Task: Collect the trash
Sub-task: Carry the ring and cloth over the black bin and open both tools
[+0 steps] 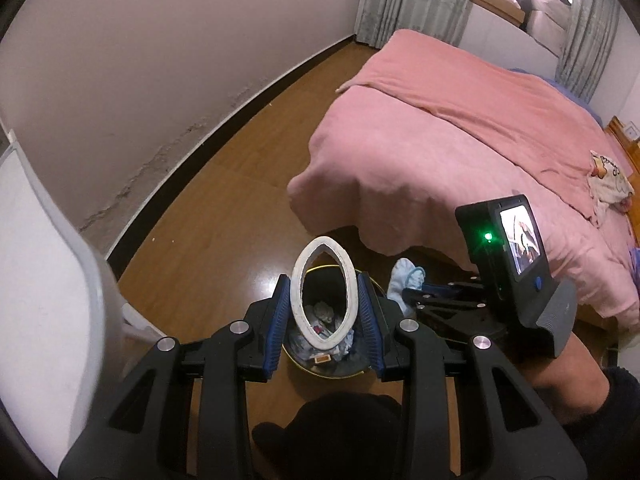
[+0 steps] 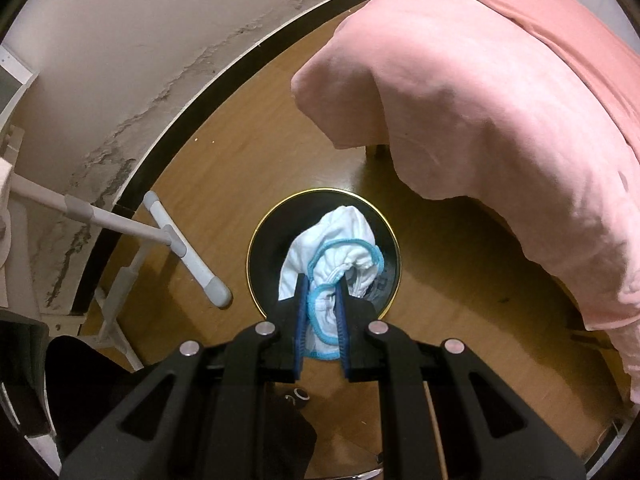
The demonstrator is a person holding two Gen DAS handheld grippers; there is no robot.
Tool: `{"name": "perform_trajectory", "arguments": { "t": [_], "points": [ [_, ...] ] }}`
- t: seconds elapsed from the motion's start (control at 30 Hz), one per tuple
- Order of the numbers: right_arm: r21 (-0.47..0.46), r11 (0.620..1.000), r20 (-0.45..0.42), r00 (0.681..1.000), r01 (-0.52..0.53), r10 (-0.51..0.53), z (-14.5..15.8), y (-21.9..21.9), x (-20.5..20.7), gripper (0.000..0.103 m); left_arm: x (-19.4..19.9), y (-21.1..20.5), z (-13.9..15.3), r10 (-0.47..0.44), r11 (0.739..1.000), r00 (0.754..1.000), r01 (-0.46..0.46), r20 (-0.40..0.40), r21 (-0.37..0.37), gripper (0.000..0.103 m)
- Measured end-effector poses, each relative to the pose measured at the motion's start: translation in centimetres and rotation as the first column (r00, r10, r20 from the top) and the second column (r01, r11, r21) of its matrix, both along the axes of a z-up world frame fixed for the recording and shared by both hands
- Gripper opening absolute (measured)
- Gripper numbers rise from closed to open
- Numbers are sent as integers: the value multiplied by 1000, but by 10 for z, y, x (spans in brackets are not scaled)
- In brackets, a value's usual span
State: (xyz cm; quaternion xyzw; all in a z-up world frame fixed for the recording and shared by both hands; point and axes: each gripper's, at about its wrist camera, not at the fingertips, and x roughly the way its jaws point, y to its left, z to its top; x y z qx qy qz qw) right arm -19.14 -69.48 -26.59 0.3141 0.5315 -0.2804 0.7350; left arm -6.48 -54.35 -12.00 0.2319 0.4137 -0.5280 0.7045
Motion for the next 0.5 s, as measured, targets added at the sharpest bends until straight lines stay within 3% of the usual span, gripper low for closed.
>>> {"name": "perform_trajectory", "arguments": {
  "t": [0.17,0.23,0.3,0.5],
  "points": [
    [12,1000,23,1000,-4,3,1,-1,3,15,1,7,0,-5,1000,1000,5,-9,13,33],
    [9,1000,27,1000,-5,5,2,-2,3,27,1,5,-2,-7,1000,1000,7,-9,17,33],
    [-2,1000,39,999,-2,2,4,-2,3,50,0,5,-1,-8,1000,1000,8,-9,19,33],
    [-25,999,53,998,45,-44,10,-7,-3,54,-4,0,-11,-24,999,999,25,-28,38,33]
  ]
}}
